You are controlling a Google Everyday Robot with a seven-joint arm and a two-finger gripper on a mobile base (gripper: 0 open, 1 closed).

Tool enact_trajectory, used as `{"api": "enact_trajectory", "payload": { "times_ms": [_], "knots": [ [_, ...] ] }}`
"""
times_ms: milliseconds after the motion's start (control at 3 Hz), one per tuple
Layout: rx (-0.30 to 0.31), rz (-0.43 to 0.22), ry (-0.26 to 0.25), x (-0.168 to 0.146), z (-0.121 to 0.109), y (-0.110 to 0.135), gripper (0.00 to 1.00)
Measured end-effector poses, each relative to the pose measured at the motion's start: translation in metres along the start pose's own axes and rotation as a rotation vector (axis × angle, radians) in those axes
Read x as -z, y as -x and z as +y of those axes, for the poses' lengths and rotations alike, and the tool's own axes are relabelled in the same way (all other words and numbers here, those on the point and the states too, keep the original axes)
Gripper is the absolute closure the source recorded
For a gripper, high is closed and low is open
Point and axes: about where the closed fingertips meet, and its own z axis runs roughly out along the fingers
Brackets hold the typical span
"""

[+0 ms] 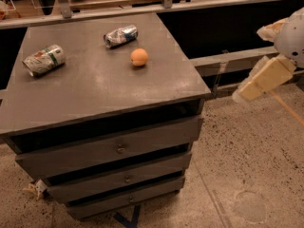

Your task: Pick orange

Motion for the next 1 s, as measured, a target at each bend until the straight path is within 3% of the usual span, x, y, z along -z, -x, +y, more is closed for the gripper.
{"api": "enact_trajectory", "payload": {
  "times_ms": [333, 667, 1000],
  "knots": [
    [-0.079, -0.196, -0.031, -0.029, -0.024, 0.020, 0.00],
    [-0.117, -0.349, -0.073, -0.046, -0.047, 0.045, 0.00],
    [-0.116, -0.350, -0.076, -0.055, -0.042, 0.052, 0.00]
  ]
}}
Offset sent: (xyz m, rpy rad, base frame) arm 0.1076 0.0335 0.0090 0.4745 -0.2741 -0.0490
